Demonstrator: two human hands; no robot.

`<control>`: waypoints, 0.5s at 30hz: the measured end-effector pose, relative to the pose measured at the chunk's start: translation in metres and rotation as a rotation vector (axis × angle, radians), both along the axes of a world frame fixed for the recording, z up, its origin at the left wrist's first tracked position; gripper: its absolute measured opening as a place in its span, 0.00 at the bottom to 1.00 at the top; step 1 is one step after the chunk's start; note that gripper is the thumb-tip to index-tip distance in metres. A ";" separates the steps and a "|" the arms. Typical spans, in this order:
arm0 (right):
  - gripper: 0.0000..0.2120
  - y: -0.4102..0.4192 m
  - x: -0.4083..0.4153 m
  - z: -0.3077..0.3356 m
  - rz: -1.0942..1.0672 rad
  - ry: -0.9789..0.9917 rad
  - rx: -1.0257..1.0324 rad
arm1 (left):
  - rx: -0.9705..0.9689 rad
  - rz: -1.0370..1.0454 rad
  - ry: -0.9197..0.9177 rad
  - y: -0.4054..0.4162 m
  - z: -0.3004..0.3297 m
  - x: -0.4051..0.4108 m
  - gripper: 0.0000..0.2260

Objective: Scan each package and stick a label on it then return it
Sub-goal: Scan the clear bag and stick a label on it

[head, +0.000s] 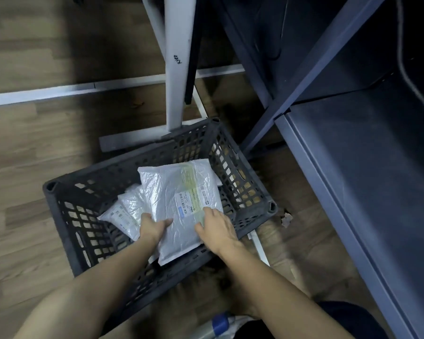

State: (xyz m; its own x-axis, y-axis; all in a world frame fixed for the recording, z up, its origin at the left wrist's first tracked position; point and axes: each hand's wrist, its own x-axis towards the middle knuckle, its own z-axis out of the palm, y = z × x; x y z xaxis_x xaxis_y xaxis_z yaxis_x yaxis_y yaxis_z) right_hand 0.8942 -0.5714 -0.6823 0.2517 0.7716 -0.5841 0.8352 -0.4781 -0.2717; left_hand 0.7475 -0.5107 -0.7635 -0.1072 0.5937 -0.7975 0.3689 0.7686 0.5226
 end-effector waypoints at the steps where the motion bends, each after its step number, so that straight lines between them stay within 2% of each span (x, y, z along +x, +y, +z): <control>1: 0.19 0.000 0.002 0.006 -0.006 -0.001 0.009 | 0.025 0.011 -0.017 0.003 0.006 0.000 0.33; 4: 0.20 0.000 0.008 0.028 -0.007 -0.025 0.042 | 0.106 0.022 -0.085 0.012 0.029 -0.004 0.34; 10: 0.19 0.000 0.028 0.087 -0.006 -0.123 0.165 | 0.246 -0.007 -0.160 0.028 0.093 -0.027 0.17; 15: 0.20 -0.001 0.038 0.148 0.054 -0.225 0.294 | 0.403 -0.118 -0.177 0.042 0.168 -0.040 0.15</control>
State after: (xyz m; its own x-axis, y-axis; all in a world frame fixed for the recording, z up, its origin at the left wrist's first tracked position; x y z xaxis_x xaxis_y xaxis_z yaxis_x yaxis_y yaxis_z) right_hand 0.9320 -0.5726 -0.5340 0.3024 0.9141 -0.2702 0.9117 -0.3601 -0.1978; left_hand 0.7072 -0.4682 -0.5950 0.0967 0.8606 -0.5000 0.3199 0.4488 0.8344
